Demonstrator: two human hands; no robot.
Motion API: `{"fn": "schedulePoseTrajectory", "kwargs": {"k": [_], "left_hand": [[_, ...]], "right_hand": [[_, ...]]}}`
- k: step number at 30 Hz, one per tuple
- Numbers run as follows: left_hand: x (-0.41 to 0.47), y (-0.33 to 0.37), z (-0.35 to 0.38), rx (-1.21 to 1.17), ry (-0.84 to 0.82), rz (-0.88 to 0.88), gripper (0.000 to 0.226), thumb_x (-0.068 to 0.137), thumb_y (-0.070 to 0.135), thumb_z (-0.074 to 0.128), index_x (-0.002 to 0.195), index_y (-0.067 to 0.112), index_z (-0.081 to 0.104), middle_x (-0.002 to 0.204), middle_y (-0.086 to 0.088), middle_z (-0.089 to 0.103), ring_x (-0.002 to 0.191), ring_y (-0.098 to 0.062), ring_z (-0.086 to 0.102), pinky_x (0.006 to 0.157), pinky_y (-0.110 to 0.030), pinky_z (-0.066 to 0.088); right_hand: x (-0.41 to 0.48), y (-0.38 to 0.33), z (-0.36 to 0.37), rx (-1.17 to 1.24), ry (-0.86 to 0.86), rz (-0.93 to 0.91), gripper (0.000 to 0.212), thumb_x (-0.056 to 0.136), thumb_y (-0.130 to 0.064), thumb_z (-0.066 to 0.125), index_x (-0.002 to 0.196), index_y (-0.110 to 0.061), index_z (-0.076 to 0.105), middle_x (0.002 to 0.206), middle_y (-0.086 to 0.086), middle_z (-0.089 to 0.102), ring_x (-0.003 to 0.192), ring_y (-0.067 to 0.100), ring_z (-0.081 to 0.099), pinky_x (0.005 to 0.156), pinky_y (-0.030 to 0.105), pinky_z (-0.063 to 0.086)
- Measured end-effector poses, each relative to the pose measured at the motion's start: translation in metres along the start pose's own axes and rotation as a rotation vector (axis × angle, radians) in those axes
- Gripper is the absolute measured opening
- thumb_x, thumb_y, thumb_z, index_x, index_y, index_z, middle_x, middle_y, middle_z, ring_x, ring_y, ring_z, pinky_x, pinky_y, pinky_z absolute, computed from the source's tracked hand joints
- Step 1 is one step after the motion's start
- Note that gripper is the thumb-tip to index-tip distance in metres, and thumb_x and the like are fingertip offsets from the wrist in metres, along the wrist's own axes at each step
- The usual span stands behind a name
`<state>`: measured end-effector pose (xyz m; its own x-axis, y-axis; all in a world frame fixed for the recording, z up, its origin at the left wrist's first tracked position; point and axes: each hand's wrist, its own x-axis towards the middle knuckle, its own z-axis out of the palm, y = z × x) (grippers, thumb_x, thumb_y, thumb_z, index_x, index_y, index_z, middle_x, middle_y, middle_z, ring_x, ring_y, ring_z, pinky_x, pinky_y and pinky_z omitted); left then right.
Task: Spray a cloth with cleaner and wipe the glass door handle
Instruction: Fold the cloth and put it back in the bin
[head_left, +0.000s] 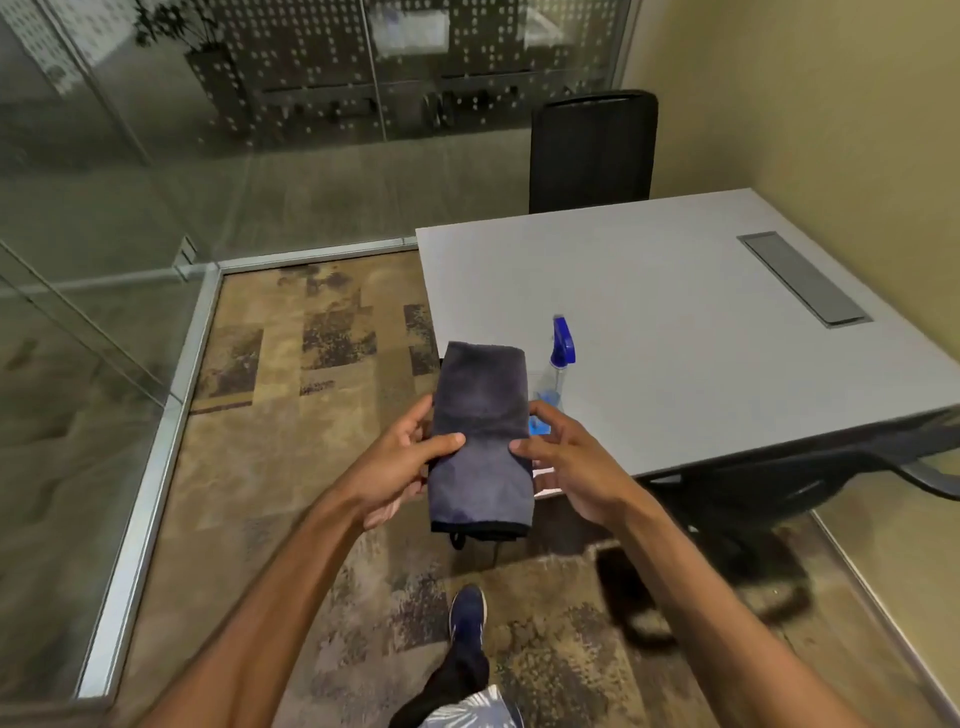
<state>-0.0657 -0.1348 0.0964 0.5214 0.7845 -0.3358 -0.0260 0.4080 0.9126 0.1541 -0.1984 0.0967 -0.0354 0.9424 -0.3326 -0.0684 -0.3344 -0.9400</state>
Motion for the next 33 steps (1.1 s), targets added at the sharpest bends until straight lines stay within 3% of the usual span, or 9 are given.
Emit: {"fn": "schedulePoseTrajectory", "kwargs": {"k": [4,10,14,17,20,27,30,33], "left_hand": [[0.042,-0.01,-0.016,-0.213,-0.074,-0.08,0.057,0.103,-0.002,0.054,0.148,0.033,0.051,0.139,-0.013,0.07,0.129,-0.03,0.068,0.083,-0.043,0.065],[0.106,-0.031,-0.03,-0.237,-0.041,-0.14,0.048,0.106,-0.001,0.049,0.138,0.033,0.059,0.14,-0.009,0.07,0.128,-0.024,0.068,0.082,-0.044,0.066],[0.137,-0.045,-0.044,-0.192,-0.062,-0.236,0.056,0.106,-0.001,0.048,0.132,0.048,0.055,0.132,-0.003,0.073,0.122,-0.021,0.072,0.081,-0.051,0.065],[0.159,-0.054,-0.051,-0.15,-0.052,-0.256,0.062,0.105,-0.006,0.048,0.13,0.05,0.054,0.136,-0.009,0.066,0.12,-0.022,0.072,0.081,-0.051,0.065],[0.18,-0.061,-0.053,-0.099,-0.005,-0.264,0.062,0.105,-0.006,0.049,0.126,0.051,0.053,0.135,-0.006,0.064,0.114,-0.016,0.073,0.079,-0.046,0.066],[0.221,-0.072,-0.054,0.075,0.096,-0.258,0.057,0.104,-0.006,0.052,0.124,0.047,0.052,0.132,-0.002,0.059,0.111,-0.018,0.068,0.07,-0.035,0.066],[0.236,-0.075,-0.056,0.197,0.176,-0.207,0.045,0.102,-0.005,0.059,0.132,0.029,0.054,0.127,-0.004,0.062,0.101,-0.011,0.068,0.07,-0.021,0.063],[0.248,-0.072,-0.063,0.339,0.248,-0.156,0.044,0.092,0.0,0.075,0.124,0.026,0.059,0.109,0.011,0.065,0.096,0.0,0.061,0.064,-0.004,0.052]], "right_hand": [[0.035,0.002,-0.016,-0.017,0.026,0.013,0.035,0.102,-0.019,0.062,0.122,-0.047,0.058,0.108,-0.016,0.074,0.098,0.01,0.076,0.071,0.025,0.062],[0.095,0.021,-0.034,-0.051,0.092,0.054,0.038,0.104,-0.017,0.057,0.138,-0.033,0.053,0.131,0.0,0.067,0.117,0.022,0.068,0.087,0.038,0.064],[0.133,0.032,-0.041,-0.105,0.161,0.075,0.033,0.105,-0.012,0.052,0.136,-0.022,0.057,0.127,0.004,0.067,0.111,0.018,0.069,0.076,0.026,0.064],[0.155,0.043,-0.043,-0.159,0.192,0.092,0.029,0.106,-0.01,0.05,0.132,-0.015,0.059,0.121,0.01,0.07,0.107,0.023,0.071,0.08,0.031,0.065],[0.174,0.051,-0.047,-0.2,0.224,0.118,0.026,0.105,-0.008,0.05,0.129,-0.01,0.06,0.114,0.011,0.072,0.104,0.027,0.072,0.085,0.036,0.064],[0.208,0.066,-0.051,-0.338,0.17,0.119,0.042,0.098,0.001,0.055,0.129,-0.027,0.05,0.111,-0.006,0.063,0.101,0.011,0.065,0.077,0.017,0.059],[0.22,0.073,-0.05,-0.494,0.284,0.059,0.028,0.102,-0.005,0.056,0.128,-0.015,0.055,0.101,-0.011,0.059,0.087,0.0,0.062,0.069,0.004,0.052],[0.229,0.084,-0.047,-0.551,0.398,0.011,0.013,0.104,-0.005,0.053,0.105,-0.016,0.06,0.087,-0.018,0.058,0.082,-0.011,0.064,0.079,0.006,0.053]]}}
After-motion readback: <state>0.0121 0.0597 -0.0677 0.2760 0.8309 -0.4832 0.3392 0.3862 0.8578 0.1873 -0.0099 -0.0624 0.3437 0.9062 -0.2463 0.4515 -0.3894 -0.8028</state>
